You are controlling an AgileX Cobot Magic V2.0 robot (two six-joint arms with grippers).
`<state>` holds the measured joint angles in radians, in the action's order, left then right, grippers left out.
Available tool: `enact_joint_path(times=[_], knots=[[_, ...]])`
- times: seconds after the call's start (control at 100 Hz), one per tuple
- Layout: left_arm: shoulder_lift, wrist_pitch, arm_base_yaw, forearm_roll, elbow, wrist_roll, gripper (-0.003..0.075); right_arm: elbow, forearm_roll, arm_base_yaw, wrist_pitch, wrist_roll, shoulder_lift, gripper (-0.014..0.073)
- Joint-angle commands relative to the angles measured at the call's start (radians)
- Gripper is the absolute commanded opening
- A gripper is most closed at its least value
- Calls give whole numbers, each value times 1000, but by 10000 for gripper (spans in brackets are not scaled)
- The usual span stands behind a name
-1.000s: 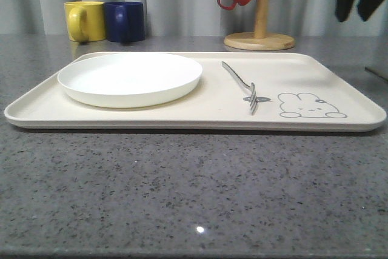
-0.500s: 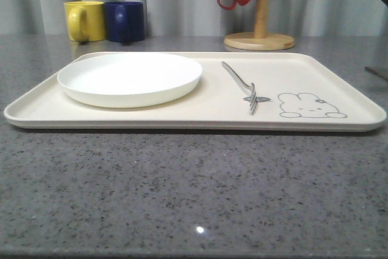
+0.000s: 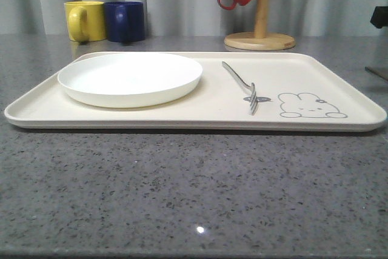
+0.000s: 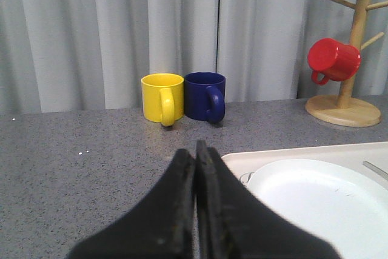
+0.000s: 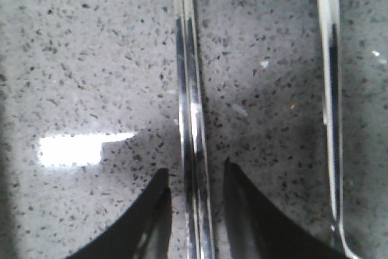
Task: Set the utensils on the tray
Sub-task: 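Grasp the steel chopsticks with the right gripper and lift, then lower the chopsticks onto the tray beside the fork, release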
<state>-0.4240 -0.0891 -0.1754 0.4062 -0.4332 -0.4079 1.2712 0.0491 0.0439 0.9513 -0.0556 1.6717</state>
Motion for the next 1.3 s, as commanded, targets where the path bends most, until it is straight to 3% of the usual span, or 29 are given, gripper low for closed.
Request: enact_joint_path(times=[0.0,0.24,0.42,0.66,0.78,1.09,1.29], knots=[[-5,62,-4,13,-26,0,-18,21,7,6,-26,17,-21,239],[-5,62,-4,13,-26,0,-18,21,7,6,-26,17,-3,211],[-5,62,-4,13,-26,0,-18,29,13,6,-11,17,-3,-85],[-5,62,-4,13,-26,0,-18,94,77,-24,58,7,-60,-65],[-5,62,-4,13,-26,0,-18,106,84,-87,55,-67,-112,-65],[-5,62,-4,13,-26,0,-18,107,80,-303,-75,-248,-115,-65],[-5,62,-4,13,-26,0,-18,107,63,-377,-142,-319,-66,-65]])
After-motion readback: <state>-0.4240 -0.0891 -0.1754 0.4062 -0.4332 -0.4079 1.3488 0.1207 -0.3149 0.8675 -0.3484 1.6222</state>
